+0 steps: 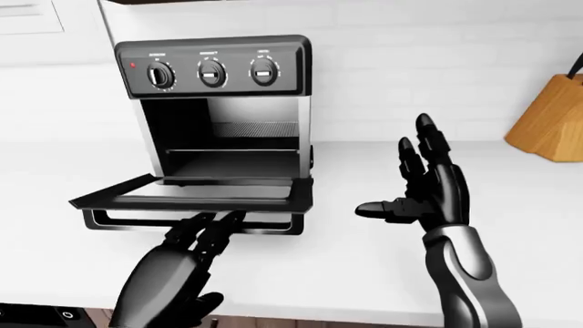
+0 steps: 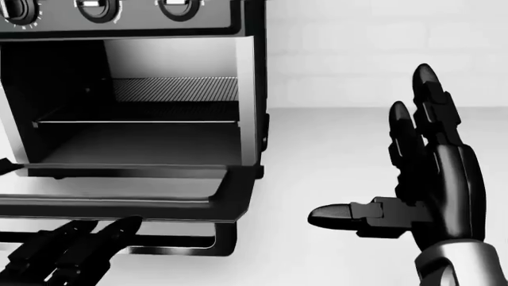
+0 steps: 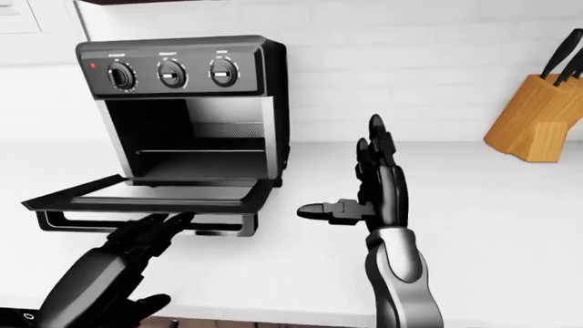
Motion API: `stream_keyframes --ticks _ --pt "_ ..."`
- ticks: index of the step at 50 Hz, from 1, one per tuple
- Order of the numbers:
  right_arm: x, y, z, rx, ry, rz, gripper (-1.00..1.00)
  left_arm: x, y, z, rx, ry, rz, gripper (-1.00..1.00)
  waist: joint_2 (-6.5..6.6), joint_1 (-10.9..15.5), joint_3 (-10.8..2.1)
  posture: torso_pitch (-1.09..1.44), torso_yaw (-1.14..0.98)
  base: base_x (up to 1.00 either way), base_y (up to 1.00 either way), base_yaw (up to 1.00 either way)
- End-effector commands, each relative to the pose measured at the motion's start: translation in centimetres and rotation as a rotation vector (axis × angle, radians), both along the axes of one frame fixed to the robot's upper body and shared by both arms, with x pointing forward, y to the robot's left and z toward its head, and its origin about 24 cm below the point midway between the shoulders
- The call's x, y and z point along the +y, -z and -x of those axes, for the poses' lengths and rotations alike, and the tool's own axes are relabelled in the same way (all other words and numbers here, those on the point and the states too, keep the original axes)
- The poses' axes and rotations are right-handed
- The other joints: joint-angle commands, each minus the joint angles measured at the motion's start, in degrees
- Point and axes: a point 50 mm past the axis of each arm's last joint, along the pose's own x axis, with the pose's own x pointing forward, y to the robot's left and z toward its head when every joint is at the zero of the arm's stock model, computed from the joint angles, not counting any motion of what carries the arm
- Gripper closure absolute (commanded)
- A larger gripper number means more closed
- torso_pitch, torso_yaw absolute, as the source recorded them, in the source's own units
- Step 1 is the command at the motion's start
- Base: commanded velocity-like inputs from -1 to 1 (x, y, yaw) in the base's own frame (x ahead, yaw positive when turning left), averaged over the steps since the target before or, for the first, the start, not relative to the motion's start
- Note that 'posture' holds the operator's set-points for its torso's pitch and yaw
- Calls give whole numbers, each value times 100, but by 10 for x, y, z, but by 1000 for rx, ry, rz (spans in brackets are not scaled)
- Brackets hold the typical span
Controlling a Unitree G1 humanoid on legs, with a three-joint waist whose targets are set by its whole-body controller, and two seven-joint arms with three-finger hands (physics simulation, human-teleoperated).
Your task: Open the toaster oven door.
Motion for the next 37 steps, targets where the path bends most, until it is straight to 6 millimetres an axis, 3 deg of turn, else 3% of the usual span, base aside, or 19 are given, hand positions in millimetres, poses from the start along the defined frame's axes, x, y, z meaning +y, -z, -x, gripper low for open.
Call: stream_keyframes --ticks 1,5,10,18,37 --pt "2 -15 1 -80 -6 5 -100 8 6 9 108 -21 -59 -75 -49 47 42 -46 0 0 0 0" --pt "2 -17 2 -82 -5 6 -100 8 6 26 118 5 -78 -80 -44 23 50 -46 0 0 0 0" --pt "2 -18 1 -84 -5 6 -100 10 24 42 185 45 -108 -100 -58 14 88 -46 0 0 0 0" --pt "3 -18 2 -84 -7 8 -100 17 3 64 120 45 -71 -100 -176 119 136 -46 0 0 0 0" --pt "4 -20 3 -87 -9 7 -100 17 -13 70 70 38 -67 -100 -243 283 190 -46 0 0 0 0"
